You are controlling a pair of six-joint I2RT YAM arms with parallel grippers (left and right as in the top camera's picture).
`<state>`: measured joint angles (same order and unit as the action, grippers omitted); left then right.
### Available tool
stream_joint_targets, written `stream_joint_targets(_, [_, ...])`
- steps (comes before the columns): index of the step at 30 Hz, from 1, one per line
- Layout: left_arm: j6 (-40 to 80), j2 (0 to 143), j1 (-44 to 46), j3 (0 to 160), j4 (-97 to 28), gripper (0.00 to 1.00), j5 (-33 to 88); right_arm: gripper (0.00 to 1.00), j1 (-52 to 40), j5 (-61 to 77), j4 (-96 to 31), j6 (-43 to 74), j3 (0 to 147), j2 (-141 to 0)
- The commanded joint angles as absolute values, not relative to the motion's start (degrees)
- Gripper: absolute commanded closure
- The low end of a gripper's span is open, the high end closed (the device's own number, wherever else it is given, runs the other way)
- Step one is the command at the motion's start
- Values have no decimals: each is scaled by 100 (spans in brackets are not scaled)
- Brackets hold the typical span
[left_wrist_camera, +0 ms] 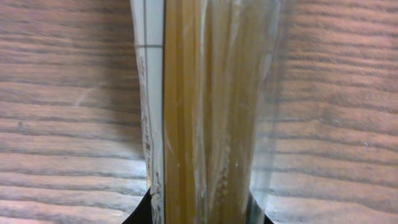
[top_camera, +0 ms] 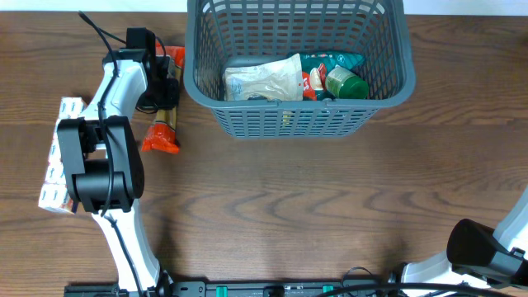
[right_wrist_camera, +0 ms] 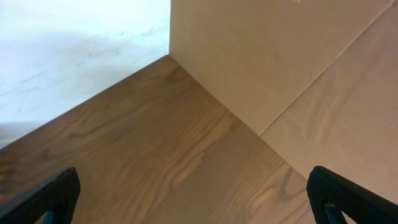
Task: Pack container
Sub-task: 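Carry the snack bar with the left gripper into the basket and release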
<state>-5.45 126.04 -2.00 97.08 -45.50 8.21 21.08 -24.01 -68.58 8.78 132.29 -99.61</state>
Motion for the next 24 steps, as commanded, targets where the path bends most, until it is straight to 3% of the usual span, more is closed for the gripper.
stream_joint_targets(1, [-707,12453,-261,9983,-4794,94,1151,1,2134,-2436,-6864,963,13229,-9937])
stream_joint_targets(13, [-711,10121,-582,11472,-4740,94,1138,1,2134,-2436,-6864,963,13229,-9937])
stream_joint_targets(24, [-2215,8746,548,11568,-3601,94,2270,1,2134,-2436,-6864,963,13229,-9937])
